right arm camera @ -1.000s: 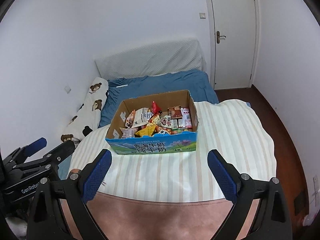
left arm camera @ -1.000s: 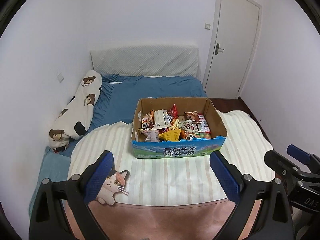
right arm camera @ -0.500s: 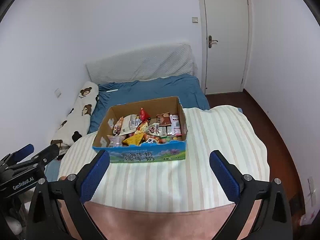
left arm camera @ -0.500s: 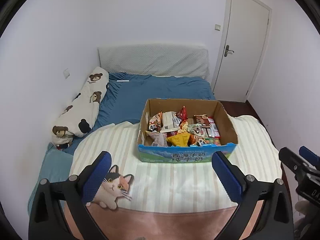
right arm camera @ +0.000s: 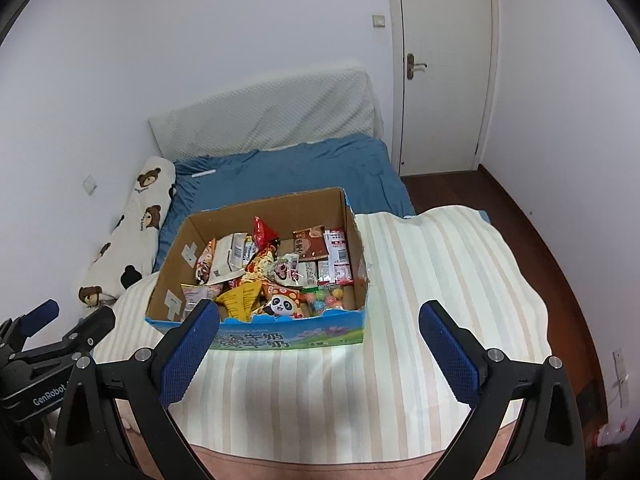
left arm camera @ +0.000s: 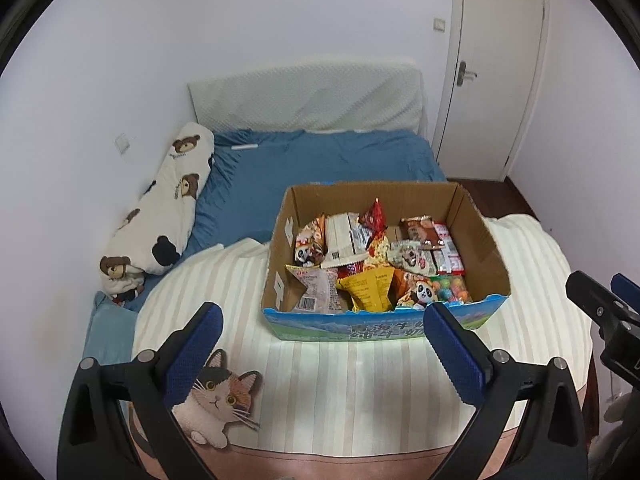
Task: Organize snacks
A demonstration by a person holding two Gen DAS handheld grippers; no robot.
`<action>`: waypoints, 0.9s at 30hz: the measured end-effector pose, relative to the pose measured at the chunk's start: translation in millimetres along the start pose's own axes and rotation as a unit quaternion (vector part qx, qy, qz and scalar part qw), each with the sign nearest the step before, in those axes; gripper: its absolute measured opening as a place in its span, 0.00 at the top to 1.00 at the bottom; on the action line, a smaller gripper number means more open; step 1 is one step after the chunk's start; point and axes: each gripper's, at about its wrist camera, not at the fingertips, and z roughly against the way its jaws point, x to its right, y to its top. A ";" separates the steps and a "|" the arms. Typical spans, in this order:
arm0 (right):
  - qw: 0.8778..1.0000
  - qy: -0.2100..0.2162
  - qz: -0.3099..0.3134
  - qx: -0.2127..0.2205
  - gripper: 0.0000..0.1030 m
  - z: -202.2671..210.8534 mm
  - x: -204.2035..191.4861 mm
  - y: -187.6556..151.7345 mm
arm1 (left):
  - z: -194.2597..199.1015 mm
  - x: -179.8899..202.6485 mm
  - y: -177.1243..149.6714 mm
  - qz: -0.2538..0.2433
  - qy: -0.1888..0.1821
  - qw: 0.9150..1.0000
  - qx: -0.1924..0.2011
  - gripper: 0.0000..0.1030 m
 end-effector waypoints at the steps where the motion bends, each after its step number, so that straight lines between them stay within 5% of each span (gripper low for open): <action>1: 1.000 -0.003 0.001 -0.004 0.01 -5.7 -0.2 1.0 | -5.1 1.3 1.2 -0.001 -0.001 1.000 -0.006 0.00; 27: 0.998 -0.024 -0.001 -0.065 0.01 -59.2 8.1 -3.5 | -51.7 19.2 7.7 -0.002 -0.017 0.998 -0.064 0.00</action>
